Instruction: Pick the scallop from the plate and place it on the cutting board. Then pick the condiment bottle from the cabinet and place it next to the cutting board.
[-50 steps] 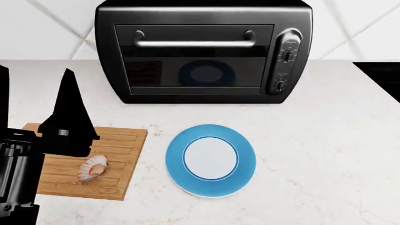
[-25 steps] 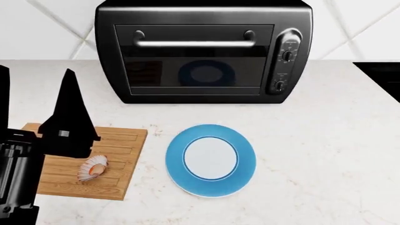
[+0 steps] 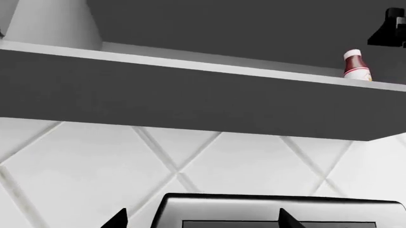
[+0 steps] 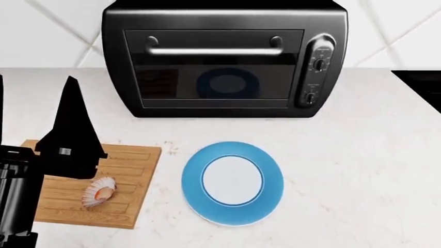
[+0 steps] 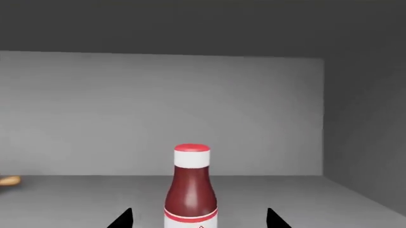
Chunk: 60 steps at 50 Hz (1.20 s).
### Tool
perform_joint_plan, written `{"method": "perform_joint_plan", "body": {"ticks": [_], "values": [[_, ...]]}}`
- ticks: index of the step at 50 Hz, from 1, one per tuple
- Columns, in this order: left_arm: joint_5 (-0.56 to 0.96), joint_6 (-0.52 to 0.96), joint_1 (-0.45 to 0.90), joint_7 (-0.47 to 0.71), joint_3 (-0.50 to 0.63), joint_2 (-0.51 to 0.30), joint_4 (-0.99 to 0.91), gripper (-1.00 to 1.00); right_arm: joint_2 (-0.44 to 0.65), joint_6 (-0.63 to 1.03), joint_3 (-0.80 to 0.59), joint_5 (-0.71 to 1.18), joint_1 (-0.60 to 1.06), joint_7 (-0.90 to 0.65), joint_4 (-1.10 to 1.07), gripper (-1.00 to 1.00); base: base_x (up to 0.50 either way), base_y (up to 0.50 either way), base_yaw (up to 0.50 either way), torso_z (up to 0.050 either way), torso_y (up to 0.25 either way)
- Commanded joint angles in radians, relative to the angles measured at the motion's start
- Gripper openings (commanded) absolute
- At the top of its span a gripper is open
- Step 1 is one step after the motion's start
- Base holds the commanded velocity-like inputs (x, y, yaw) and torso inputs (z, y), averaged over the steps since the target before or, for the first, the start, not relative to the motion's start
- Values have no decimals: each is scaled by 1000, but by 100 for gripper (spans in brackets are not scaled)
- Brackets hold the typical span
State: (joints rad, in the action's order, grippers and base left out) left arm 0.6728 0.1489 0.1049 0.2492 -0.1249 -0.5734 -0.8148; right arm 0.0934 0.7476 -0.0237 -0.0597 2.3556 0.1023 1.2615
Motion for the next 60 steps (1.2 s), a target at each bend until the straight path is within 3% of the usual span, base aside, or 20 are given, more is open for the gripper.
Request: {"method": "perform_joint_plan", "body": {"ticks": [1,13,17,25,45,60], "values": [[5,3,-7,10,-8,-9,-17,100,-3,-36,-2,-3,0,-2,39,100,94,0,0,0,0],[13,8,-17,21,-14,-17,-33,100,0,-94,-25,24,-23,-9,47,100,260,0,0,0,0],[14,8,-18,23,-15,-19,-34,100,1,-37,-14,20,0,-9,0,100,246,0,0,0,0],[-4,-5,19,3,11,-5,16,100,4,53,15,17,0,5,-44,100,0,0,0,0,0],[-17,-25,3,-4,14,1,29,100,12,47,1,50,-24,-68,47,100,0,0,0,0,0],[-26,-43,18,-18,27,13,66,100,0,30,0,66,-81,-6,47,100,0,0,0,0,0]]}}
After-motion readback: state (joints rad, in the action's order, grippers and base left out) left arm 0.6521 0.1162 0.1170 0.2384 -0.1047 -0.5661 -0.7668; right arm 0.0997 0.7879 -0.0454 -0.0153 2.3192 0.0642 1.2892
